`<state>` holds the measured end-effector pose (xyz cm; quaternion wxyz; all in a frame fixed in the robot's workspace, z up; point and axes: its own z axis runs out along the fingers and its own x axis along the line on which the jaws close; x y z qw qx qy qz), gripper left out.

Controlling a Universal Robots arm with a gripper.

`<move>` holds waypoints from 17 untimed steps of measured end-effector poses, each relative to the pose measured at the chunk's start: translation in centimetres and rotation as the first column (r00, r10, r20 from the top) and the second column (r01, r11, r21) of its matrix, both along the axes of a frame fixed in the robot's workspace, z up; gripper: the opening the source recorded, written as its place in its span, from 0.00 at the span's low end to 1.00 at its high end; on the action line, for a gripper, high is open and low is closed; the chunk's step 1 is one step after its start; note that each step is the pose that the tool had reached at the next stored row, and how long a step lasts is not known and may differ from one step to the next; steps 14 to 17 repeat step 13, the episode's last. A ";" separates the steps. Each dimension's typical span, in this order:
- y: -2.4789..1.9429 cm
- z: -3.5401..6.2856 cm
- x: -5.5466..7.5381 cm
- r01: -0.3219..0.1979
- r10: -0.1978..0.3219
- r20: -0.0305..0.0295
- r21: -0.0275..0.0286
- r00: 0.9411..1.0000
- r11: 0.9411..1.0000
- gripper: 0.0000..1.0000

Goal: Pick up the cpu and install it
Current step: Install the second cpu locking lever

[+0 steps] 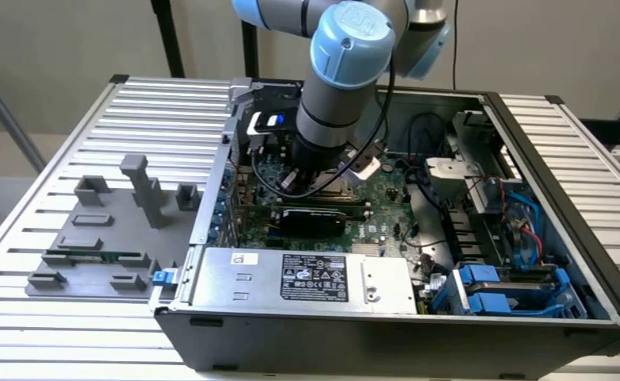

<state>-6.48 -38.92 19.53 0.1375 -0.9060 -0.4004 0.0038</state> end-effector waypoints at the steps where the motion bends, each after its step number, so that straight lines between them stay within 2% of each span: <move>1: 0.00 0.07 0.0 0.000 0.000 0.000 -0.001 1.000 1.000 0.11; 6: 0.01 0.87 0.0 0.000 0.000 0.000 -0.003 1.000 1.000 0.11; 17: 0.01 0.88 0.0 0.000 0.000 0.000 -0.003 1.000 1.000 0.11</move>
